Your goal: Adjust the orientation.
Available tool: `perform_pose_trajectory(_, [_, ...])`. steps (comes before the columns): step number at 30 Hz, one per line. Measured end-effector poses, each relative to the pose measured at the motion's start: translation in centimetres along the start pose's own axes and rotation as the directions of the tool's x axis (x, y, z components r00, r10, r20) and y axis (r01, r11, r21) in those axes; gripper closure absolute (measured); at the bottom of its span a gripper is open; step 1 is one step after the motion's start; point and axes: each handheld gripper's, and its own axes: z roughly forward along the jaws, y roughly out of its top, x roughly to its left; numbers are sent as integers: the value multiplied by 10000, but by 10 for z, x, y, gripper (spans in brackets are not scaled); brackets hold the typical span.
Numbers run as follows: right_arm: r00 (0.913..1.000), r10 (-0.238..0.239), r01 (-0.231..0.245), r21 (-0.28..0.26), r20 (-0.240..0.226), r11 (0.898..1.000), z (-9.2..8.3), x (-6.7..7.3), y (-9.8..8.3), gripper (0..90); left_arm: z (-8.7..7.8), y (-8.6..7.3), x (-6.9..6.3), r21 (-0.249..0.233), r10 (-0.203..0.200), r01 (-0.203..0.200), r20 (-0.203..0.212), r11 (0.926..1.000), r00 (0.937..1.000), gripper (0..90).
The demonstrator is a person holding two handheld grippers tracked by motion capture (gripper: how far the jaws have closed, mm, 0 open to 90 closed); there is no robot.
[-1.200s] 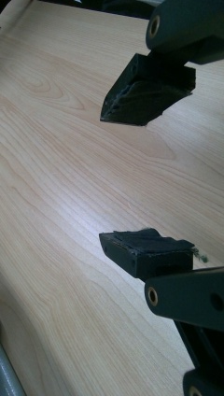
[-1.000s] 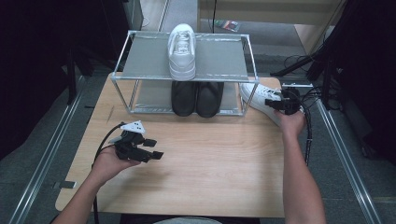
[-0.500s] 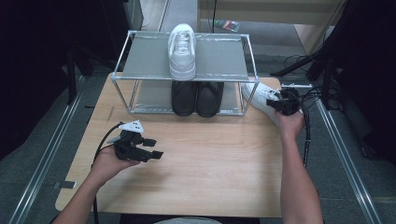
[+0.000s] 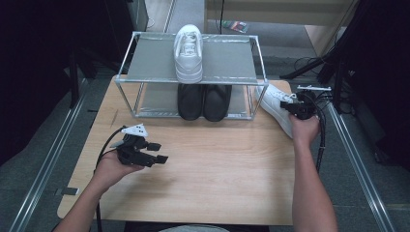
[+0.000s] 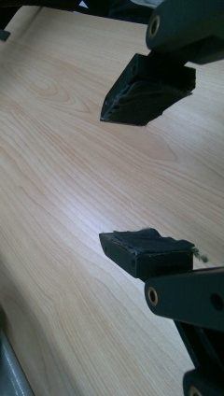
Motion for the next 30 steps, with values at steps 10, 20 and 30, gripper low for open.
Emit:
perform_pose_trajectory(10, [9995,314,-314,-139,3,9994,-22,-4,-7,846,5,7,1,34,186,-187,176,9998,9997,366])
perform_pose_trajectory(20, [9996,250,-250,1,147,9997,-42,1,-19,844,10,18,8,-105,97,-91,580,9999,9983,365])
perform_pose_trajectory(30, [9995,274,-278,185,183,9994,-64,-3,-38,843,21,28,10,92,256,-263,696,9996,9972,366])
